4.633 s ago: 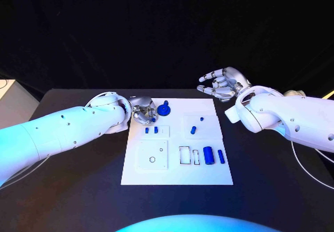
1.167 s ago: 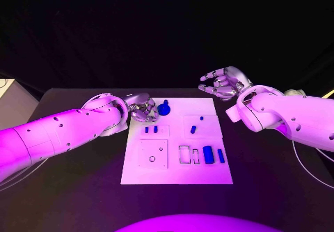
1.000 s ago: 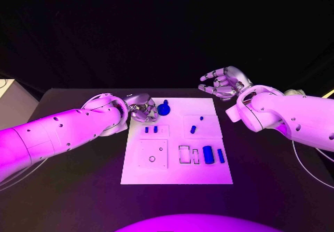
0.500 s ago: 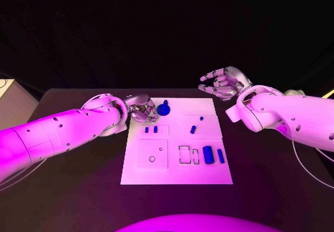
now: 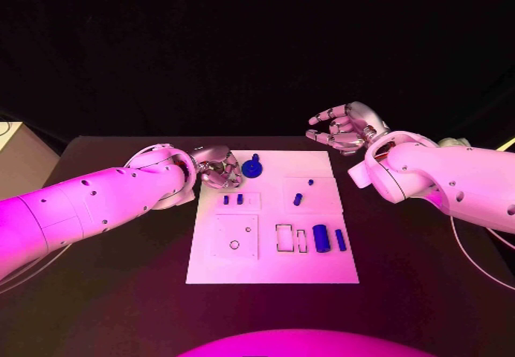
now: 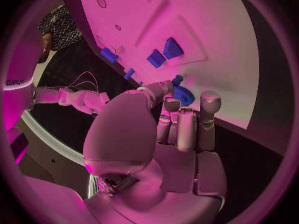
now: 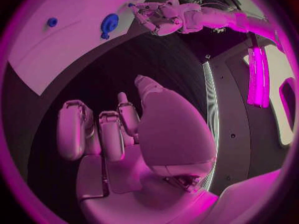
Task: Assemble the parts on the task board
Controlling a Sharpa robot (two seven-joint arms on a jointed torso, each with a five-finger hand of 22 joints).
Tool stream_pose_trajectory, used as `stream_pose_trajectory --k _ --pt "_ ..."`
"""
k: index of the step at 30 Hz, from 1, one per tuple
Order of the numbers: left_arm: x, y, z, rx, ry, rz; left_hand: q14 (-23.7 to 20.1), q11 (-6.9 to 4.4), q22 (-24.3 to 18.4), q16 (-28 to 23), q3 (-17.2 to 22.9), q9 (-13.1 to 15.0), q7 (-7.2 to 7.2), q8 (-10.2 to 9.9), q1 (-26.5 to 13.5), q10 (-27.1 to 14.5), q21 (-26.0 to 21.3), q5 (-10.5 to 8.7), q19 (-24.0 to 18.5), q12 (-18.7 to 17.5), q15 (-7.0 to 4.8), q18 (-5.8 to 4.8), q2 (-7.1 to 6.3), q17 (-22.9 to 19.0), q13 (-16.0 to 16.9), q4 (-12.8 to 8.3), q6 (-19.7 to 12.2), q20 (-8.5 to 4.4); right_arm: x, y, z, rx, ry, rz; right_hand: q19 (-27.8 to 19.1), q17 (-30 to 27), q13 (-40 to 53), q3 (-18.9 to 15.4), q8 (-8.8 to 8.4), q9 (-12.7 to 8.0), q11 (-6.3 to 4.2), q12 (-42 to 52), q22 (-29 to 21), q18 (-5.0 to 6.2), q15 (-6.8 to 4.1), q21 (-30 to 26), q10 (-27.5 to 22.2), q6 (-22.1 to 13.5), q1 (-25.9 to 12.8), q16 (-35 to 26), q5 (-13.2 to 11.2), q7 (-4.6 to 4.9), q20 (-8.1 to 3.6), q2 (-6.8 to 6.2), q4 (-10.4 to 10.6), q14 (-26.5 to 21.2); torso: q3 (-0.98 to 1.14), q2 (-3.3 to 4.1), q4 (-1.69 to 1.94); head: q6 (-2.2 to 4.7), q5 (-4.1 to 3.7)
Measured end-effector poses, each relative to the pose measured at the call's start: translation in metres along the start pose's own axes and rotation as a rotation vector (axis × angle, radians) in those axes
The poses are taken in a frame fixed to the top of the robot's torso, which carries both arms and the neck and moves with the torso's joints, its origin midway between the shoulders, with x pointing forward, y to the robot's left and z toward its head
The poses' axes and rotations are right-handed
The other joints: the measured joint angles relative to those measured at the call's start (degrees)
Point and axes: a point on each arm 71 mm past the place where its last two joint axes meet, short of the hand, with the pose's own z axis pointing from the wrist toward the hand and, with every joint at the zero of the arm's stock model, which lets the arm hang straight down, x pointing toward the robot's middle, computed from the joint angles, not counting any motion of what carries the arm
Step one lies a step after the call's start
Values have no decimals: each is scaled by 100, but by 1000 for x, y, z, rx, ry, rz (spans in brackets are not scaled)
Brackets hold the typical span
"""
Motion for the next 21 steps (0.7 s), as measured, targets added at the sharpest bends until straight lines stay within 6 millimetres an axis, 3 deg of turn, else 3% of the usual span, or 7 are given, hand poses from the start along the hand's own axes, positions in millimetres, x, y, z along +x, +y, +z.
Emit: stream_pose_trajectory --k 21 --pt "0 0 0 -4 2 -2 0 0 40 0 186 29 21 26 24 0 22 0 0 0 0 0 24 -4 1 -94 -22 0 0 0 0 0 -2 0 0 -1 -1 0 0 0 0 0 4 0 0 0 0 0 0 0 0 0 0 0 0 0 0 -1 0 -3 1"
